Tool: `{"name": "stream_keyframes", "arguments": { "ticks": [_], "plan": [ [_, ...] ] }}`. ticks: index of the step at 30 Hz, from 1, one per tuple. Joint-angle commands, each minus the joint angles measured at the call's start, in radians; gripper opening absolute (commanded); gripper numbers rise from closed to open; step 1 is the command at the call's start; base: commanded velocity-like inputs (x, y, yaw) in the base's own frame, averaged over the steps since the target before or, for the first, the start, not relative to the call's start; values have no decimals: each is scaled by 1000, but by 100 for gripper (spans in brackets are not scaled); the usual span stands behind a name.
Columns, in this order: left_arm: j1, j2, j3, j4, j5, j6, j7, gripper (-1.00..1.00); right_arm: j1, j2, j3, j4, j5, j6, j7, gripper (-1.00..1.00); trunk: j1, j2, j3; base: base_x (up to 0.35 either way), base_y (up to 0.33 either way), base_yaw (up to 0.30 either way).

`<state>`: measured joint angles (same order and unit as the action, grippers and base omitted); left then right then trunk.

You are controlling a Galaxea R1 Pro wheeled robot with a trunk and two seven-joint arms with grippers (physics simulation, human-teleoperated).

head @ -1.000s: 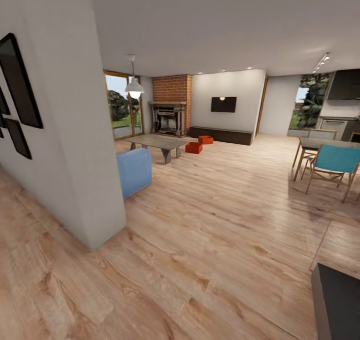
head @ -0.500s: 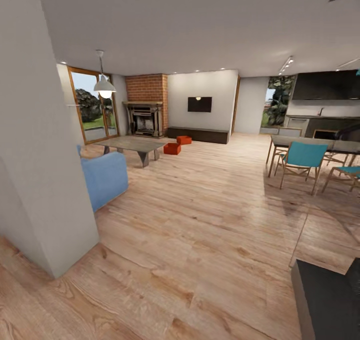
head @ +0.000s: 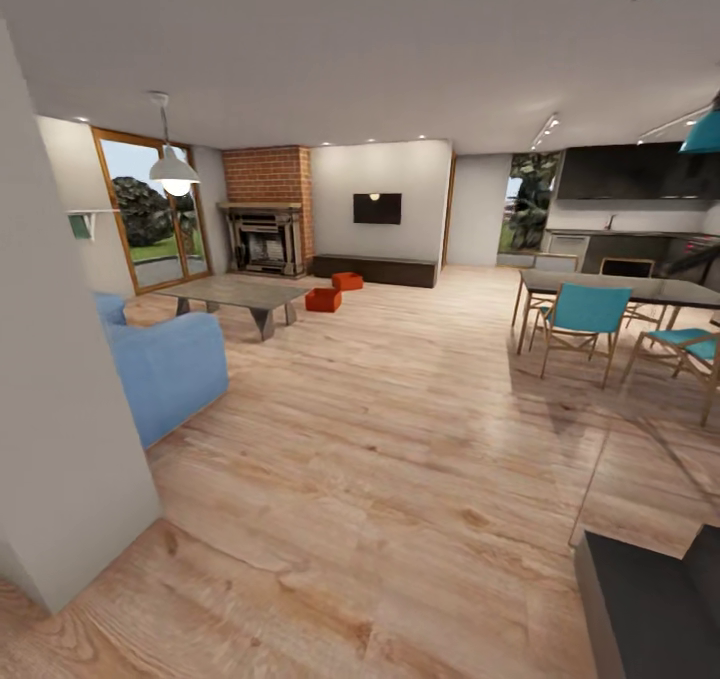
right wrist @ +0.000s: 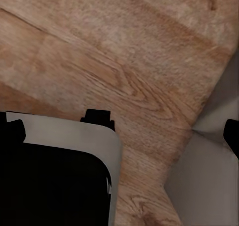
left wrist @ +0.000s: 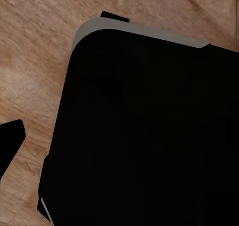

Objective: Move the two storage containers from the living room to the garage. In the garage, place one container on the floor and stack the other container on top of it (either order is fine).

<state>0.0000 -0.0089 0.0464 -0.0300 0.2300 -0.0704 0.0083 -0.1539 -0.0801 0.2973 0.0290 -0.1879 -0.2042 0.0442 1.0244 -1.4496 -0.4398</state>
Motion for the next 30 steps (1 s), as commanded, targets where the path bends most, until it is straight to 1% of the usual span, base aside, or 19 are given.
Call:
{"name": "stream_keyframes", "arguments": {
  "ticks": [1,14,23,25,27,30],
  "plan": [
    [0,0,4,-1,2,-2,1,100,-1,0,7,3,-10,-6,5,100,1,0,-1,326,0,-2],
    [0,1,6,-1,3,-7,1,100,-1,0,8,4,-12,-4,6,100,1,0,-1,326,0,0],
    [0,5,6,-5,2,-9,2,100,-1,-2,8,3,-9,16,6,100,1,0,-1,326,0,0],
    [0,10,6,-31,2,-8,3,100,-1,-2,8,3,-9,16,4,100,1,0,-1,326,0,0],
    [0,13,6,-86,2,-1,5,100,-1,-3,8,3,-9,14,4,100,1,0,-1,326,0,0],
    [0,16,6,-130,7,8,13,100,-1,-3,8,3,-9,12,3,100,1,0,-1,326,0,0]
  ]
}}
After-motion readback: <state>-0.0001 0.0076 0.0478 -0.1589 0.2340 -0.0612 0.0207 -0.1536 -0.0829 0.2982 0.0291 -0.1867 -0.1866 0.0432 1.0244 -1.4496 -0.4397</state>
